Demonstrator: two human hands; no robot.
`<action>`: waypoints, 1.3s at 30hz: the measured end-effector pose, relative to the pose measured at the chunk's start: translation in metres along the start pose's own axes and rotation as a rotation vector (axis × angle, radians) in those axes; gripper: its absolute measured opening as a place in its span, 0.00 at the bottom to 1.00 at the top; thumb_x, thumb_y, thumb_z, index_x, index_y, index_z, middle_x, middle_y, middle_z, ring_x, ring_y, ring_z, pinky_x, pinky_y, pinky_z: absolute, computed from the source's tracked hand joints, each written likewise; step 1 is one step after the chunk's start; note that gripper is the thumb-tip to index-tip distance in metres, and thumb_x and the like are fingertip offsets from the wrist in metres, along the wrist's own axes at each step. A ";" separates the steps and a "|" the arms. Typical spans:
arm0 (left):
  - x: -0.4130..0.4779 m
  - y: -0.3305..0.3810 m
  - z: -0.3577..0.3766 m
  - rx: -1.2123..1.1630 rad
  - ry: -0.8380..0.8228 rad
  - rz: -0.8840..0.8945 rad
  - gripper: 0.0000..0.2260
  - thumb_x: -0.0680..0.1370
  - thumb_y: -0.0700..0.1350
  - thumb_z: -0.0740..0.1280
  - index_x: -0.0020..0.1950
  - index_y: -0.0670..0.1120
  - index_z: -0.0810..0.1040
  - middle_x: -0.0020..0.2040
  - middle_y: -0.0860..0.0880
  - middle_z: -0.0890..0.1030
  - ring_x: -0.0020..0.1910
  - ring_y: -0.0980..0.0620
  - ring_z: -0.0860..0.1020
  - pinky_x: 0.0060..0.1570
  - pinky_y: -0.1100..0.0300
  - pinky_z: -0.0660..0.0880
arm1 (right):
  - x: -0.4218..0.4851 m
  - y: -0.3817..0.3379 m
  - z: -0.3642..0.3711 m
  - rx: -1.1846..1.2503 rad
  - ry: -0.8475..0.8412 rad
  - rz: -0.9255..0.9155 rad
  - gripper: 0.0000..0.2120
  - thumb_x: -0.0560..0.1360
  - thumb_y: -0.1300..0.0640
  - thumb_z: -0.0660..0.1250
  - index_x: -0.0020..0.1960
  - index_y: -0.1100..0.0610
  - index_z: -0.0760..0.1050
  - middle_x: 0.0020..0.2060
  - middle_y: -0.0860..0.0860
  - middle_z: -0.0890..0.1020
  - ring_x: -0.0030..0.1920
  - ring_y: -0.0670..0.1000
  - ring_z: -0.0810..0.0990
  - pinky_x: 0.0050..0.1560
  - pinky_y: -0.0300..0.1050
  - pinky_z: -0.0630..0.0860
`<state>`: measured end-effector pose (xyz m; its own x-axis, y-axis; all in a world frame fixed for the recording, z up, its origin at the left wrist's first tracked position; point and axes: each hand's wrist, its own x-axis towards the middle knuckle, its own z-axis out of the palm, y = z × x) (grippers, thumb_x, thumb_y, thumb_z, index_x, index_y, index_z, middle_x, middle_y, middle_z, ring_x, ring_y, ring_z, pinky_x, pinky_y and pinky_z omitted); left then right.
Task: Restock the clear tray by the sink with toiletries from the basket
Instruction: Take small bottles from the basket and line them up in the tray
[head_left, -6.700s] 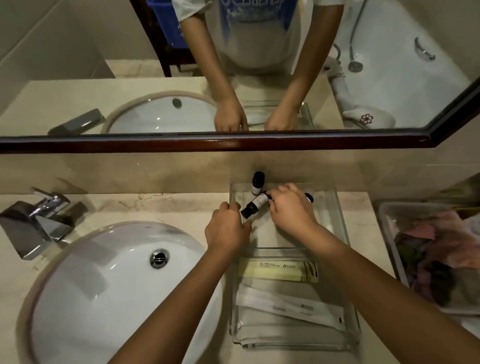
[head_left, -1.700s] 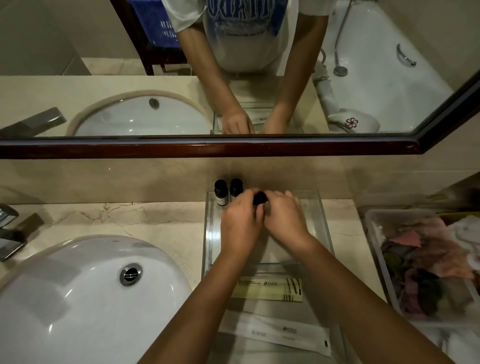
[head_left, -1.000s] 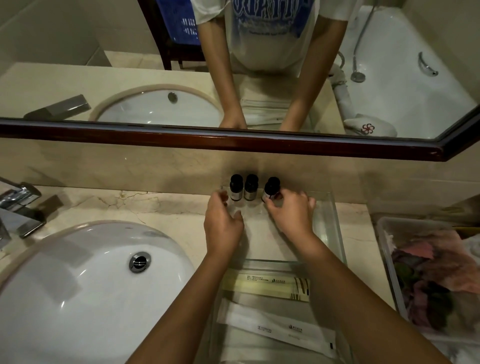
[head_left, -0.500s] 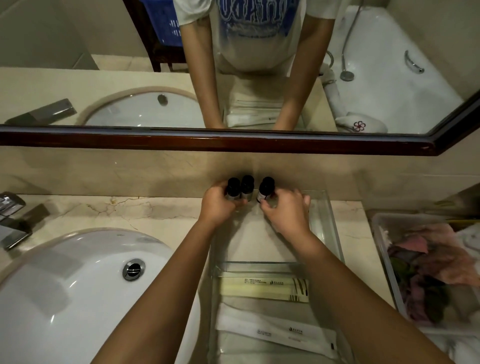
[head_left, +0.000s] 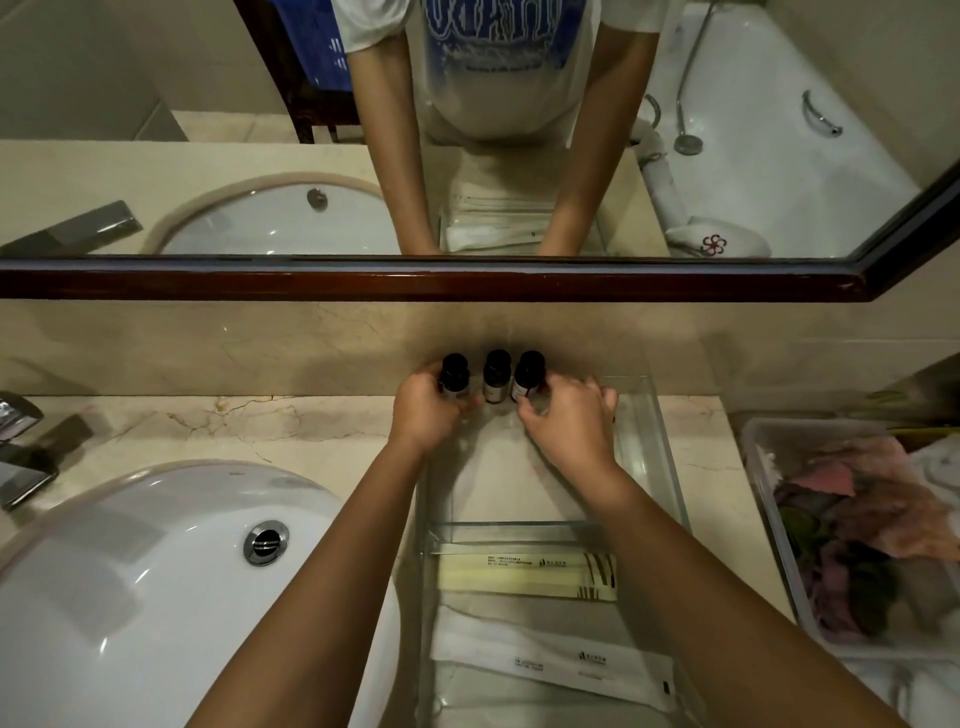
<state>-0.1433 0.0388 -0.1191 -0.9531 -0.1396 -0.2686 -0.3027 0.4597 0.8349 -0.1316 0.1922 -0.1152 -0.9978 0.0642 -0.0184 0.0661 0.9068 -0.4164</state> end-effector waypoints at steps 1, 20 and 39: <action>0.000 -0.002 0.000 0.021 0.011 0.006 0.21 0.71 0.41 0.73 0.63 0.40 0.75 0.58 0.43 0.79 0.57 0.44 0.77 0.57 0.53 0.75 | 0.000 0.000 0.000 0.001 -0.003 0.000 0.15 0.76 0.48 0.61 0.53 0.58 0.76 0.53 0.54 0.81 0.60 0.56 0.71 0.53 0.48 0.58; -0.013 -0.008 0.017 0.097 0.226 0.088 0.17 0.73 0.42 0.72 0.59 0.43 0.74 0.56 0.44 0.80 0.54 0.46 0.78 0.51 0.59 0.73 | -0.004 0.002 -0.003 -0.013 -0.032 0.029 0.18 0.77 0.44 0.61 0.57 0.57 0.75 0.56 0.53 0.80 0.64 0.57 0.70 0.59 0.48 0.59; -0.089 -0.018 0.032 0.151 0.144 0.107 0.12 0.76 0.38 0.66 0.60 0.43 0.76 0.56 0.47 0.79 0.52 0.51 0.77 0.51 0.62 0.73 | -0.036 0.047 -0.031 0.173 -0.082 0.035 0.26 0.73 0.66 0.63 0.70 0.55 0.66 0.66 0.53 0.71 0.69 0.54 0.63 0.69 0.46 0.59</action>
<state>-0.0531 0.0707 -0.1252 -0.9740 -0.2021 -0.1024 -0.2061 0.6028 0.7708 -0.0924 0.2450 -0.1062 -0.9928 0.0535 -0.1068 0.1048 0.8189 -0.5643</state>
